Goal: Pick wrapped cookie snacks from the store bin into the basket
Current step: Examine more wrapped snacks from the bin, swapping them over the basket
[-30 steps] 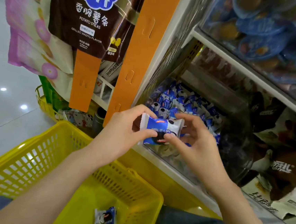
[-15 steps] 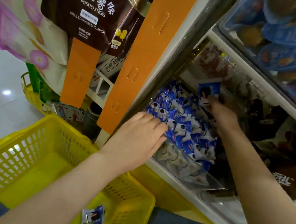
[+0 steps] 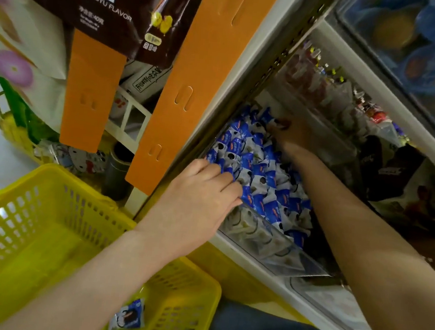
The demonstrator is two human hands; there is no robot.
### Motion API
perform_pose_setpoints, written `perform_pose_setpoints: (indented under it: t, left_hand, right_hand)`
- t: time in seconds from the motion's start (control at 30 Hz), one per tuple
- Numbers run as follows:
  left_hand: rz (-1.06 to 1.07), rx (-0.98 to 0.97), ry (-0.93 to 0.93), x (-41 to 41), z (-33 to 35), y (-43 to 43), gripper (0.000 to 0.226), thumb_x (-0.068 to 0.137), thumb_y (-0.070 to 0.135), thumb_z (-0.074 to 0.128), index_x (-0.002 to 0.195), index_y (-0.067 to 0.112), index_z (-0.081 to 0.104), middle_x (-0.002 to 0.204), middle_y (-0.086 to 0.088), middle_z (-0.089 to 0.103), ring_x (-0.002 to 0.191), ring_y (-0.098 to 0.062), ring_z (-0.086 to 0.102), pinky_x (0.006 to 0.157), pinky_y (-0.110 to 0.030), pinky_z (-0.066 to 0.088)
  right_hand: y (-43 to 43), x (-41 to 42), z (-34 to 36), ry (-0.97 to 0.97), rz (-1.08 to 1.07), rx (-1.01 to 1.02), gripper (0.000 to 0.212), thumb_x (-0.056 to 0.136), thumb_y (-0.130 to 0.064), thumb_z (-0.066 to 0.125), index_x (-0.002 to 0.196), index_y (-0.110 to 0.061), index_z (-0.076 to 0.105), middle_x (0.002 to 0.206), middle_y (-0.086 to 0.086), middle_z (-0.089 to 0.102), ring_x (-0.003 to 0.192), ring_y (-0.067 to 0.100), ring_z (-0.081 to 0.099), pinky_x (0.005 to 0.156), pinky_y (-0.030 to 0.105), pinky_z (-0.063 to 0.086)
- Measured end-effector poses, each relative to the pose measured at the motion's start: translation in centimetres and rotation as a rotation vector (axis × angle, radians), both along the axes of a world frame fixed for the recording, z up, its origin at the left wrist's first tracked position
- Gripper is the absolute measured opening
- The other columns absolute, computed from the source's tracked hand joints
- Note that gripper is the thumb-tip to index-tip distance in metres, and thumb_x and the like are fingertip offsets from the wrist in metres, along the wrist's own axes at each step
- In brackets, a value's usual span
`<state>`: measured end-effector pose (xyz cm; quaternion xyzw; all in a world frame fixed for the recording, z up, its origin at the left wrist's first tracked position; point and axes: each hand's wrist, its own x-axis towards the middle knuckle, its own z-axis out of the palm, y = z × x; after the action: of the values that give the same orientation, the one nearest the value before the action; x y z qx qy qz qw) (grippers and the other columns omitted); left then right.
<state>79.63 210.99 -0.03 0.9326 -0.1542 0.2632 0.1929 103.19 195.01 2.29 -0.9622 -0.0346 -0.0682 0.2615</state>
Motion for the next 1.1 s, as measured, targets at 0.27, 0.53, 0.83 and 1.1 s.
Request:
perform_pose_setpoints:
  t: [0.27, 0.53, 0.83, 1.1]
  left_hand:
    - [0.015, 0.017, -0.01, 0.0, 0.0, -0.2, 0.023, 0.088, 0.027, 0.047, 0.086, 0.021, 0.068, 0.08, 0.005, 0.067, 0.077, -0.016, 0.063, 0.084, -0.032, 0.044]
    - [0.007, 0.014, 0.014, 0.1, -0.1, -0.1, 0.038, 0.091, 0.029, 0.031, 0.088, 0.022, 0.068, 0.081, 0.005, 0.067, 0.078, -0.016, 0.061, 0.085, -0.03, 0.031]
    - [-0.005, -0.013, 0.011, 0.0, -0.1, -0.1, 0.038, 0.09, 0.029, 0.031, 0.087, 0.022, 0.068, 0.08, 0.006, 0.068, 0.077, -0.014, 0.062, 0.085, -0.03, 0.031]
    - [-0.019, -0.007, -0.024, 0.1, -0.1, -0.2, 0.02, 0.084, 0.028, 0.05, 0.084, 0.023, 0.069, 0.078, 0.006, 0.068, 0.074, -0.013, 0.064, 0.081, -0.03, 0.049]
  right_hand:
    - [-0.3, 0.7, -0.4, 0.075, 0.063, -0.092, 0.027, 0.092, -0.028, 0.055, 0.109, -0.01, 0.064, 0.116, 0.011, 0.063, 0.09, 0.013, 0.052, 0.078, 0.026, 0.036]
    - [0.5, 0.6, -0.8, 0.095, 0.178, -0.117, 0.031, 0.094, -0.013, 0.048, 0.124, -0.016, 0.056, 0.126, 0.008, 0.058, 0.11, 0.022, 0.055, 0.086, 0.027, 0.042]
    - [-2.6, 0.8, 0.8, -0.077, 0.029, -0.053, 0.029, 0.099, -0.022, 0.041, 0.112, -0.006, 0.061, 0.108, 0.016, 0.062, 0.083, 0.014, 0.05, 0.074, 0.024, 0.036]
    - [-1.8, 0.3, 0.5, 0.125, 0.0, -0.153, 0.032, 0.091, -0.033, 0.056, 0.112, -0.009, 0.063, 0.113, 0.011, 0.063, 0.081, 0.013, 0.057, 0.072, 0.025, 0.04]
